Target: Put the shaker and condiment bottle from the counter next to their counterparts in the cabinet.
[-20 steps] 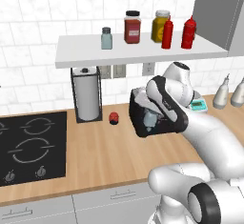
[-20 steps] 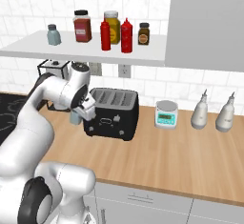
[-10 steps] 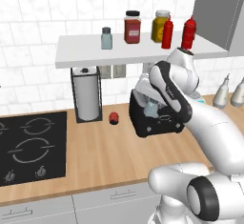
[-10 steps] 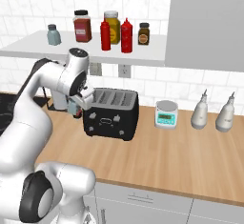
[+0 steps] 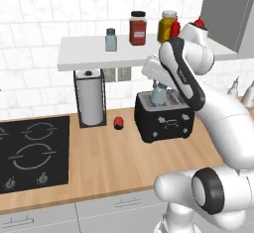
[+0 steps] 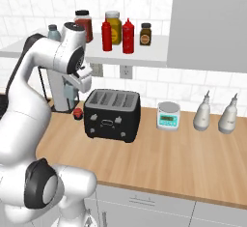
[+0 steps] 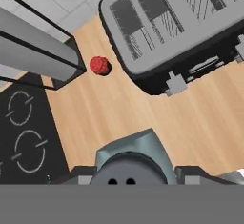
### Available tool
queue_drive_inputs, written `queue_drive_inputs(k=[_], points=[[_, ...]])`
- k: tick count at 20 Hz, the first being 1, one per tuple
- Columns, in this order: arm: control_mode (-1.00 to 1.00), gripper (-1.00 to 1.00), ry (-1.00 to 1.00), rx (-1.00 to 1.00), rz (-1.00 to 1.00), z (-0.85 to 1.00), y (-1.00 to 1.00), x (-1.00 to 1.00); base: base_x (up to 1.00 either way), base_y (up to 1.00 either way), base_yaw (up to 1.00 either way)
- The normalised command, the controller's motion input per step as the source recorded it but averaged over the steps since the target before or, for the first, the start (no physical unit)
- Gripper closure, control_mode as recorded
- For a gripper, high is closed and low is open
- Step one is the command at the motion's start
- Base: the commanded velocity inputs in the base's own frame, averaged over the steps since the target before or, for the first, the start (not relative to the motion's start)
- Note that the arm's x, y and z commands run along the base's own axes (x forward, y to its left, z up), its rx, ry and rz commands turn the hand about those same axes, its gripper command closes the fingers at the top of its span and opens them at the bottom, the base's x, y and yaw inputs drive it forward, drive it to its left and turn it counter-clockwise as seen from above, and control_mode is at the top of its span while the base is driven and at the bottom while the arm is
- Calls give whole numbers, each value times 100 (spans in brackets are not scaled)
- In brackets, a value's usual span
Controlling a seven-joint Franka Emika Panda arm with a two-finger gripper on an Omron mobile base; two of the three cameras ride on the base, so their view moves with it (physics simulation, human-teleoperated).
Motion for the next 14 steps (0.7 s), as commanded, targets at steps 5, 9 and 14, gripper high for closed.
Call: queue_drive_inputs(k=[5, 9, 14], points=[[-100, 100, -3, 0, -1, 52, 5, 0, 0, 0, 0], [-100, 100, -6, 0, 0, 93, 5, 0, 0, 0, 0], [-100, 100, -6, 0, -3, 80, 10, 0, 0, 0, 0]])
